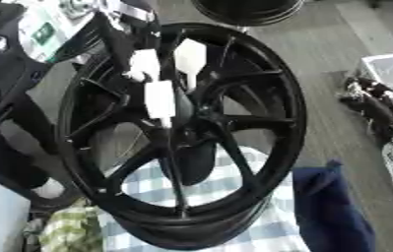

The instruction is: Pull the pin out of the wheel hub.

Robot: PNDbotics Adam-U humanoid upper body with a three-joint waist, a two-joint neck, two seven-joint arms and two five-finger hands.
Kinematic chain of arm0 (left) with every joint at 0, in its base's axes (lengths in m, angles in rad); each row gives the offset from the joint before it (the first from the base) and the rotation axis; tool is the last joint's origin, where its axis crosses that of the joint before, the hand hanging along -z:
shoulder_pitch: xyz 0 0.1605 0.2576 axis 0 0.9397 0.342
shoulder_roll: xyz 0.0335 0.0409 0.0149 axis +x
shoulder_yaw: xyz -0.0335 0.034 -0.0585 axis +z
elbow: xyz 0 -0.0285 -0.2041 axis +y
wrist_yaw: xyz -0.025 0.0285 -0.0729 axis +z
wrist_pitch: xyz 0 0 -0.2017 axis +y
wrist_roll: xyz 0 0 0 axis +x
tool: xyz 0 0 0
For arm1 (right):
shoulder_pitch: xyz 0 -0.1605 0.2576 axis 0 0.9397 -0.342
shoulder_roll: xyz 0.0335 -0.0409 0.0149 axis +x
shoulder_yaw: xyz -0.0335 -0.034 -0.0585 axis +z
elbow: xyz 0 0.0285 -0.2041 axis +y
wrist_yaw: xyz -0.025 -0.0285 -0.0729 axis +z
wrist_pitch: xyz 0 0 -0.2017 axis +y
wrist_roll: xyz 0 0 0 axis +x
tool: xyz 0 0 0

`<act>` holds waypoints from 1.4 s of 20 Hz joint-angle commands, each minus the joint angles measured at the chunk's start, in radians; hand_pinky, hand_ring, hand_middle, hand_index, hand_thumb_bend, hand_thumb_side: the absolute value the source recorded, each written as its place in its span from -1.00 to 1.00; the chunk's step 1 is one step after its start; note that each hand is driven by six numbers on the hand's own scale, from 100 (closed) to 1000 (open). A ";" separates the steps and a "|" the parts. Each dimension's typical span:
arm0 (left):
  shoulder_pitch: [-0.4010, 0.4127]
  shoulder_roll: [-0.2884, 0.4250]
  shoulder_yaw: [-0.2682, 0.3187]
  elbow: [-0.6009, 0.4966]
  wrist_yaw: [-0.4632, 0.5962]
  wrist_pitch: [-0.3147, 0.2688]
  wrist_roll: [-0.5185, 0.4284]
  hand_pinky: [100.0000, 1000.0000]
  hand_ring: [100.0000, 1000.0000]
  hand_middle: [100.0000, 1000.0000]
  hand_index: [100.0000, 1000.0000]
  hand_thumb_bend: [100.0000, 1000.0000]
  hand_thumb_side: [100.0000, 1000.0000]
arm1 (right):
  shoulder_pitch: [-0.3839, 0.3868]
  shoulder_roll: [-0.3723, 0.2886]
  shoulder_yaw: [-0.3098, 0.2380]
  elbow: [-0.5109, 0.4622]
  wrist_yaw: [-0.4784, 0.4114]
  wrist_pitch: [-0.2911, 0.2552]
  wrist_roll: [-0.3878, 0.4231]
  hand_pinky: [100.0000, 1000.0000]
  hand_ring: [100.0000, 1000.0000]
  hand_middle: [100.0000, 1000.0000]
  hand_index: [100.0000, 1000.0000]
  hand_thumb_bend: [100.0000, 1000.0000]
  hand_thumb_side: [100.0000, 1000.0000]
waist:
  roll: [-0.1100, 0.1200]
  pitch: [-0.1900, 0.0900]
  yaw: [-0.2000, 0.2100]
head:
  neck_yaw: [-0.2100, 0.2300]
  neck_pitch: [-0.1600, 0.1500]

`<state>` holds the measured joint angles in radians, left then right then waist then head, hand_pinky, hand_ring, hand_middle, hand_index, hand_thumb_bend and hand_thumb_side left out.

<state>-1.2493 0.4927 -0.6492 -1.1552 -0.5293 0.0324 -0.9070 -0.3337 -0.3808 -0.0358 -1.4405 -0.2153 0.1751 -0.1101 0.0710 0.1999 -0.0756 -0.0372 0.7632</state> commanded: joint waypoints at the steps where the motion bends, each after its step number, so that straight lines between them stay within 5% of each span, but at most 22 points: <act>1: -0.020 0.043 0.012 -0.015 0.002 -0.001 0.000 0.67 0.38 0.11 -0.28 -0.55 -1.00 | -0.010 -0.011 -0.006 -0.010 0.000 -0.003 0.003 0.75 0.37 0.42 0.60 -0.88 -0.21 | -0.005 -0.025 0.001 | 0.002 -0.005; 15: -0.038 0.095 0.083 -0.123 0.036 0.030 0.000 0.66 0.36 0.09 -0.32 -0.53 -1.00 | -0.009 -0.013 -0.007 -0.009 -0.001 -0.002 0.002 0.75 0.37 0.42 0.60 -0.88 -0.22 | -0.005 -0.028 0.001 | -0.001 -0.001; 22: -0.027 0.184 0.232 -0.221 0.044 0.077 0.006 0.67 0.35 0.08 -0.35 -0.55 -1.00 | -0.007 -0.018 -0.013 -0.011 -0.004 -0.003 -0.003 0.75 0.37 0.42 0.60 -0.88 -0.22 | -0.006 -0.026 0.009 | -0.011 0.005; 28: 0.062 0.322 0.349 -0.317 0.075 0.107 0.085 0.66 0.34 0.07 -0.38 -0.58 -1.00 | -0.004 -0.029 -0.022 -0.013 -0.007 -0.006 -0.011 0.75 0.37 0.42 0.60 -0.87 -0.23 | -0.008 -0.025 0.024 | -0.027 0.007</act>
<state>-1.1729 0.7548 -0.3401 -1.4419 -0.4662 0.1332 -0.8421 -0.3321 -0.3821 -0.0479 -1.4403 -0.2154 0.1720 -0.1171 0.0697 0.1999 -0.0517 -0.0597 0.7642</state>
